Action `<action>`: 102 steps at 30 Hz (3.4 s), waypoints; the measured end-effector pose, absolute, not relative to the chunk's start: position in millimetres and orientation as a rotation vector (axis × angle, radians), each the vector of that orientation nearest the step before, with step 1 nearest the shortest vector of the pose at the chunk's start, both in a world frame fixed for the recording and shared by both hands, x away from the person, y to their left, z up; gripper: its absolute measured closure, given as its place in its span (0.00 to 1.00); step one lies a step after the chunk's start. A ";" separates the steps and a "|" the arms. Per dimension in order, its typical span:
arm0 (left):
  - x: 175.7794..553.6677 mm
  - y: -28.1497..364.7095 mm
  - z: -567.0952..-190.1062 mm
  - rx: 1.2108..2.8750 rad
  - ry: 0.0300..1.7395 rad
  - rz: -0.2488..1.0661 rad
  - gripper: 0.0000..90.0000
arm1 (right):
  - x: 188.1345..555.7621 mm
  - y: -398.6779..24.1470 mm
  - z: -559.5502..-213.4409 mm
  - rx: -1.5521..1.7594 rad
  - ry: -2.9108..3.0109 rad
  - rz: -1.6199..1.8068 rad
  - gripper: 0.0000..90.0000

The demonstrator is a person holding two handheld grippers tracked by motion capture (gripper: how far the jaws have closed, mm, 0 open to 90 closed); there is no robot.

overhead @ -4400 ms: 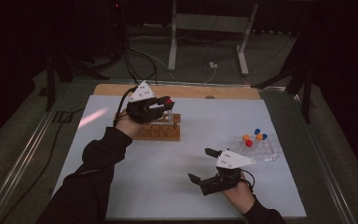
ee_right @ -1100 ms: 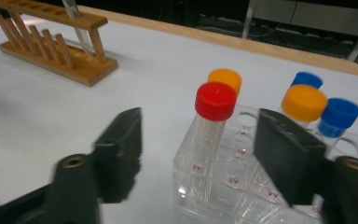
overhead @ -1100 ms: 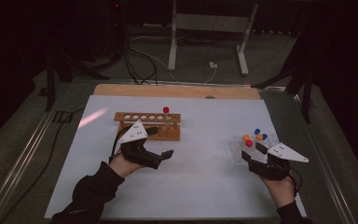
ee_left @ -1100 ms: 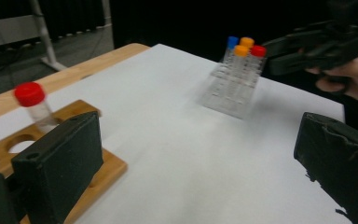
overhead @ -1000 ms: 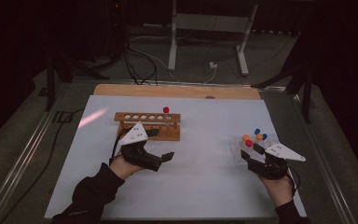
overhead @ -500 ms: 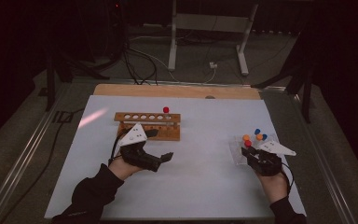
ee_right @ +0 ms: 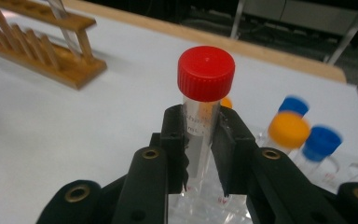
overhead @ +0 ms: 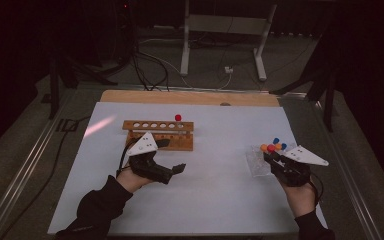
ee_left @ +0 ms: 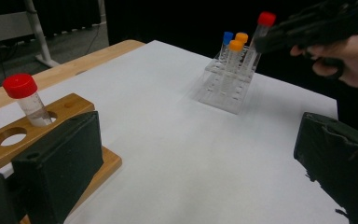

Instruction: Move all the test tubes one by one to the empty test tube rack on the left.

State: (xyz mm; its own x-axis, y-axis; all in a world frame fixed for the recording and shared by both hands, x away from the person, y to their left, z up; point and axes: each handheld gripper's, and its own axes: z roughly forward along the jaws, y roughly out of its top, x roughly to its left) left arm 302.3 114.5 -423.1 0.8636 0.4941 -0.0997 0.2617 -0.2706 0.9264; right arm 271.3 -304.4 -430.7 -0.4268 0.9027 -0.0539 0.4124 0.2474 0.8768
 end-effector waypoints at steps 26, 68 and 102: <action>292.6 104.1 -411.4 1.893 0.489 0.194 0.02 | 263.0 -229.9 -418.9 0.921 2.154 1.235 0.83; 280.3 83.0 -424.1 1.964 0.257 0.130 0.63 | 247.0 -138.5 -438.5 0.668 2.457 1.329 0.83; 331.1 113.7 -382.9 1.966 0.468 0.344 0.80 | 252.4 -162.1 -434.7 0.797 2.302 1.413 0.14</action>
